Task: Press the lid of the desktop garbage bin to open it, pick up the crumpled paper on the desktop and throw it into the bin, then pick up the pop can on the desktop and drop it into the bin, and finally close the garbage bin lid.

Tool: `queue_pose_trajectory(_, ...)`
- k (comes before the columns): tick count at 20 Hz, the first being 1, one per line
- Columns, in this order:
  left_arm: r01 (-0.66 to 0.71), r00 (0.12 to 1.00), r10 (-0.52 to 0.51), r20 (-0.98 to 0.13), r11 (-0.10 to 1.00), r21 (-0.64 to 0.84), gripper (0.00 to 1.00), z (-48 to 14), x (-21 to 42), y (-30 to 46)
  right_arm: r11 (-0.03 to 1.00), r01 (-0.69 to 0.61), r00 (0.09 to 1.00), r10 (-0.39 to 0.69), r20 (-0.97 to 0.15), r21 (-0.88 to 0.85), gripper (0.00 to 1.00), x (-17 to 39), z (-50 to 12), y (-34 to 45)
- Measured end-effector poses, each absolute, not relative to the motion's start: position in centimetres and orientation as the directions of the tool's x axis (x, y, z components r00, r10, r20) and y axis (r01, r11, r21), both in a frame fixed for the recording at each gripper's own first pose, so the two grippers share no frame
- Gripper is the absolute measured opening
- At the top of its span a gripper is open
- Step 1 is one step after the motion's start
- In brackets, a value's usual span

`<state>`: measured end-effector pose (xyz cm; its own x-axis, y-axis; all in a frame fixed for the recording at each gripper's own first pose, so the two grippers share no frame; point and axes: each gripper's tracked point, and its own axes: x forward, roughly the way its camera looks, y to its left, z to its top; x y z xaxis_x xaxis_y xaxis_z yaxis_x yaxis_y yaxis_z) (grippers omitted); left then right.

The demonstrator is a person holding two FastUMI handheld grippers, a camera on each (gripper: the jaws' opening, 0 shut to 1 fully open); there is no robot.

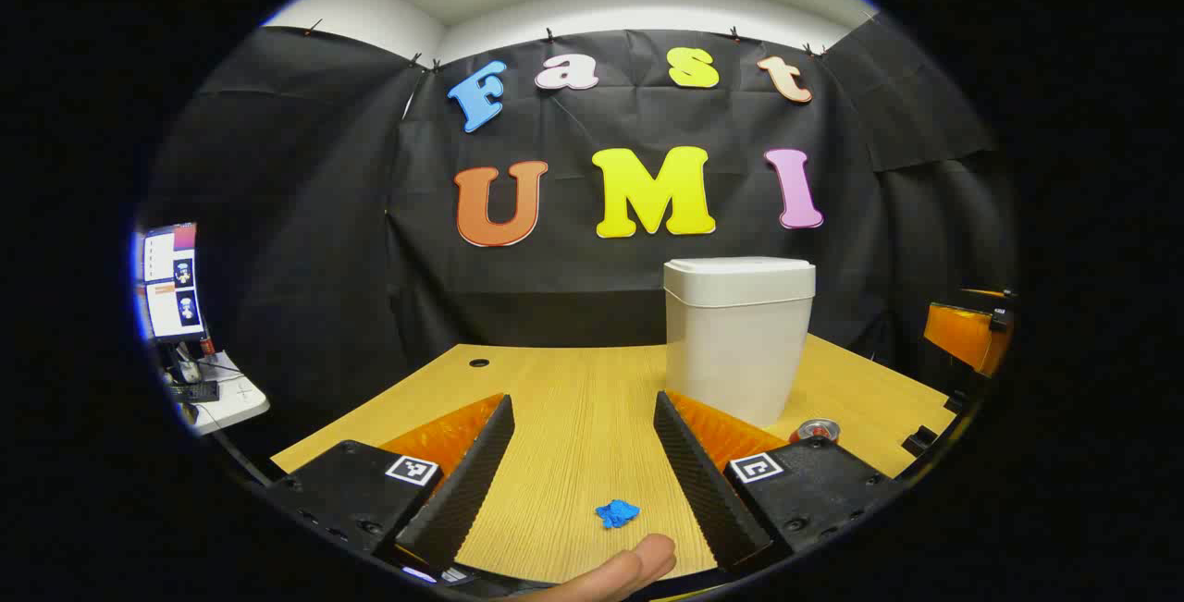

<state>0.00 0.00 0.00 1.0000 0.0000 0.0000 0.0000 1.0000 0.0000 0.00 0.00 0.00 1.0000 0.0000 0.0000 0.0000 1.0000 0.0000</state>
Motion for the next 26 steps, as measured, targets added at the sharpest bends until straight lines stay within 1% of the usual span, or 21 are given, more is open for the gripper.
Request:
queue_pose_trajectory(1, -0.003, 1.0, 0.003, -0.001, 1.0, 0.005, 0.98, -0.1, 0.1, 0.0, 1.0, 0.001, 1.0, -0.001, -0.012, 0.009, 0.95, 0.2, -0.3, -0.3)
queue_pose_trajectory(6, -0.002, 1.0, 0.003, -0.007, 1.0, 0.027, 0.98, -0.5, 0.2, -0.4, 0.999, 0.047, 0.998, -0.048, -0.029, -0.013, 0.95, 0.6, -1.4, -1.6)
queue_pose_trajectory(7, 0.001, 1.0, -0.001, -0.008, 1.0, 0.028, 0.98, -0.6, 0.3, -0.6, 0.999, 0.047, 0.998, -0.047, -0.036, -0.013, 0.95, 0.6, -1.5, -1.5)
queue_pose_trajectory(8, 0.004, 1.0, -0.004, -0.01, 1.0, 0.026, 0.98, -0.6, 0.4, -0.7, 0.999, 0.041, 0.998, -0.042, -0.043, -0.011, 0.98, 0.7, -1.9, -1.3)
queue_pose_trajectory(9, 0.005, 1.0, -0.004, -0.016, 1.0, 0.02, 0.98, -0.8, 0.4, -0.7, 0.999, 0.036, 0.998, -0.036, -0.046, -0.009, 0.95, 0.8, -1.9, -1.1)
queue_pose_trajectory(10, 0.007, 1.0, -0.006, -0.022, 1.0, 0.016, 0.98, -1.0, 0.5, -0.8, 0.999, 0.033, 0.998, -0.034, -0.047, -0.013, 0.95, 0.8, -1.9, -1.1)
queue_pose_trajectory(16, 0.01, 0.999, -0.01, -0.046, 1.0, 0.003, 0.98, -1.5, 0.9, -0.9, 0.997, 0.014, 1.0, -0.016, -0.022, -0.076, 0.95, 1.4, -1.4, -0.5)
queue_pose_trajectory(22, 0.01, 0.998, -0.01, -0.059, 1.0, 0.008, 0.98, -2.1, 1.3, -0.8, 0.992, 0.005, 0.999, 0.001, 0.046, -0.123, 0.95, 3.7, 2.3, 1.0)
queue_pose_trajectory(23, 0.01, 0.998, -0.01, -0.062, 1.0, 0.005, 0.98, -2.1, 1.4, -0.8, 0.992, 0.003, 0.999, 0.003, 0.051, -0.123, 0.94, 4.3, 3.0, 1.3)
queue_pose_trajectory(24, 0.004, 0.998, -0.004, -0.066, 1.0, 0.001, 0.98, -2.1, 1.4, -0.5, 0.993, 0.005, 0.999, 0.001, 0.046, -0.119, 0.88, 4.9, 3.5, 1.5)
queue_pose_trajectory(25, -0.005, 0.998, 0.005, -0.069, 1.0, -0.003, 0.98, -2.3, 1.6, -0.1, 0.992, 0.004, 1.0, 0.0, 0.031, -0.123, 0.92, 5.5, 3.9, 1.7)
queue_pose_trajectory(26, -0.012, 0.997, 0.011, -0.072, 1.0, -0.008, 0.98, -2.3, 1.7, 0.2, 0.994, -0.008, 1.0, 0.011, 0.029, -0.113, 0.85, 5.9, 4.6, 2.2)
